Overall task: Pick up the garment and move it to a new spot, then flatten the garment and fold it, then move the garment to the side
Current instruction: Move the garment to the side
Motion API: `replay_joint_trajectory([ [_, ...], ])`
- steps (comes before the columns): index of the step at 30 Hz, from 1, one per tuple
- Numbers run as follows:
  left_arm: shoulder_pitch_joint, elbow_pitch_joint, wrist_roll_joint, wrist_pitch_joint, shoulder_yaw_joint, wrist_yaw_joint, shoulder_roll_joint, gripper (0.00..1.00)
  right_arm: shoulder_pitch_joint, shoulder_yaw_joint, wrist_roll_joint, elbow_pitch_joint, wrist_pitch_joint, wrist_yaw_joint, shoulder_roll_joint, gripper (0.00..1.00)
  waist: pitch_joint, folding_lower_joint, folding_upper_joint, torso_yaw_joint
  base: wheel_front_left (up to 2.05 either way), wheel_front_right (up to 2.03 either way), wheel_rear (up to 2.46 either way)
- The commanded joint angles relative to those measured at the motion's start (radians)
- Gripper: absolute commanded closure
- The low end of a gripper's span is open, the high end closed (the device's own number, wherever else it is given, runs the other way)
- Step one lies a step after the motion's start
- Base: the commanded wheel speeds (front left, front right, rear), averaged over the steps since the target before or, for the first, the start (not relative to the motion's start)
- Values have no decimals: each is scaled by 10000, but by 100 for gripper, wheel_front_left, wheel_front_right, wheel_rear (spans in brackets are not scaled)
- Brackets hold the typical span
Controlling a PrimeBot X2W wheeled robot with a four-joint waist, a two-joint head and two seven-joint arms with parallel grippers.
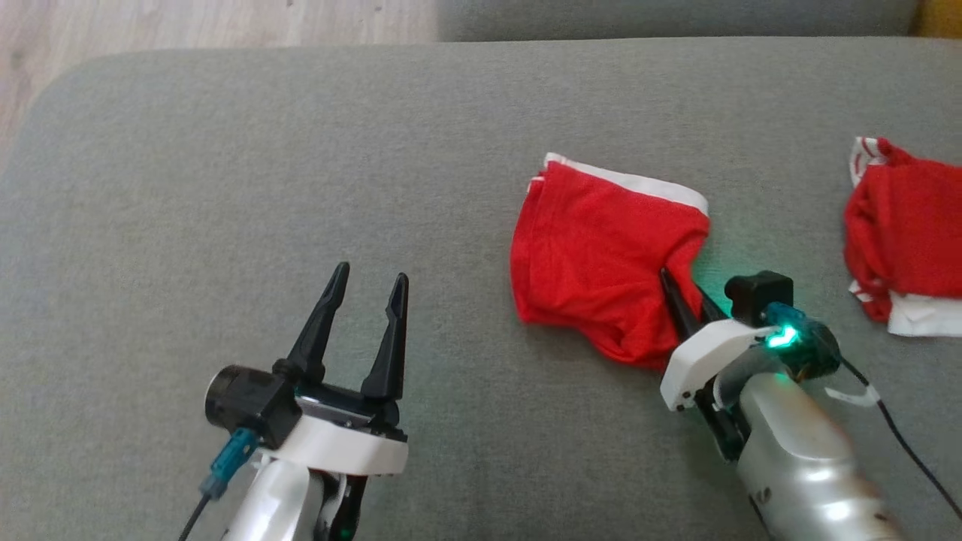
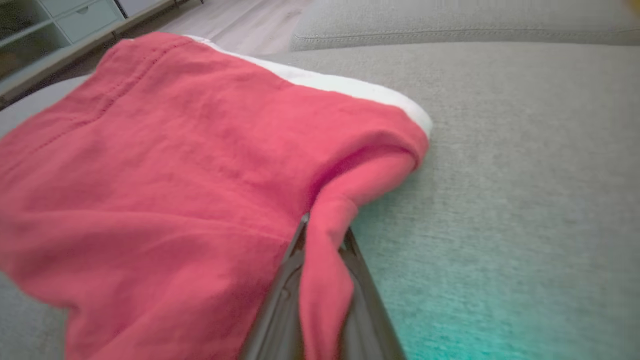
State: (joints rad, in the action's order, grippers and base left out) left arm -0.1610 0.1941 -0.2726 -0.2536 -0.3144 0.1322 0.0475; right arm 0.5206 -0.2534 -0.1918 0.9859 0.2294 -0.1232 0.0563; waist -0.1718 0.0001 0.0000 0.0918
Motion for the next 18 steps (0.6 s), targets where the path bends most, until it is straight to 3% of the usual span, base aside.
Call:
replay_joint_trajectory([
  [1, -276, -277, 37, -82, 415, -15, 28, 0, 326, -61, 341, -155, 146, -75, -58, 100, 89, -1, 0, -163, 0, 0, 0],
  [9, -174, -341, 53, -82, 549, -15, 28, 0, 822, -12, 2107, -706, 237, -75, 915, 100, 291, -1, 0, -791, 0, 0, 0],
  [18, -207, -420, -21, -82, 530, -15, 28, 0, 1420, -1553, 1682, -1715, -653, -75, 3517, 100, 110, -1, 0, -1156, 0, 0, 0],
])
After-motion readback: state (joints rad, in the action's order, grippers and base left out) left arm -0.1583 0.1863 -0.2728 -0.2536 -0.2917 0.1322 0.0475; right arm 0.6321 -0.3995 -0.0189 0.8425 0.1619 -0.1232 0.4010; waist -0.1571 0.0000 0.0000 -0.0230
